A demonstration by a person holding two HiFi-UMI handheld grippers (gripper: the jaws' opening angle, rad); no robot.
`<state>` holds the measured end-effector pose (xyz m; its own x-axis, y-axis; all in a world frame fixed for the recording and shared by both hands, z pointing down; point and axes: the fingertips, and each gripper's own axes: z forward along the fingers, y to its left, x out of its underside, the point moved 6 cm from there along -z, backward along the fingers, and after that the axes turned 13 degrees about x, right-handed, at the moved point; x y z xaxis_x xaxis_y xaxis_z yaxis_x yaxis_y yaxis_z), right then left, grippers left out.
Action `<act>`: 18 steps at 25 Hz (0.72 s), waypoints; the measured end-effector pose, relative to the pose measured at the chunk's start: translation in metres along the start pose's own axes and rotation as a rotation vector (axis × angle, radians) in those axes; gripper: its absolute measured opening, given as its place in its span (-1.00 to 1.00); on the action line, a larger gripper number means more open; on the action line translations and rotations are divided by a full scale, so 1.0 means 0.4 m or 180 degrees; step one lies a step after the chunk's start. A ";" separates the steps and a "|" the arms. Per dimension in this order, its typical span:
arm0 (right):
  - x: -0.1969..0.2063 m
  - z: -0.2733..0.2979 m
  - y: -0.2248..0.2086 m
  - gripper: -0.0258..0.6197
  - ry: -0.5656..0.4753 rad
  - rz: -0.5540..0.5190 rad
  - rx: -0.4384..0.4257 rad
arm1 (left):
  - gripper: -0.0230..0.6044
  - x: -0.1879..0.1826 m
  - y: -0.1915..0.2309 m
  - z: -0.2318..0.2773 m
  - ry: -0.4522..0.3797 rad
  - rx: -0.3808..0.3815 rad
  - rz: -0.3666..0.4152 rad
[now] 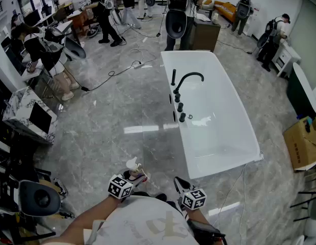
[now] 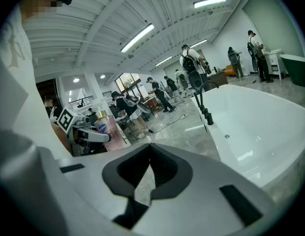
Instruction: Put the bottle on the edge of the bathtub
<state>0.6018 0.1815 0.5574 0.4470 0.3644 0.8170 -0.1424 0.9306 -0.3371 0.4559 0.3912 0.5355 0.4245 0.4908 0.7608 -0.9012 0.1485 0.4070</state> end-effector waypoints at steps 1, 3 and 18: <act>0.005 0.004 0.012 -0.90 -0.0002 0.0018 0.0015 | -0.23 0.005 0.010 -0.009 0.0010 -0.0002 0.0005; 0.015 0.012 0.037 -0.90 0.0000 0.0044 0.0038 | -0.24 0.015 0.029 -0.029 0.0025 0.0002 0.0010; 0.056 0.035 0.179 -0.90 0.0060 0.0061 0.0201 | -0.23 0.086 0.087 -0.147 0.0078 0.0090 -0.0055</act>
<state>0.5892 0.2569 0.5583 0.4600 0.3819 0.8016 -0.2063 0.9240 -0.3218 0.4340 0.4636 0.5462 0.4373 0.5092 0.7412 -0.8909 0.1329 0.4343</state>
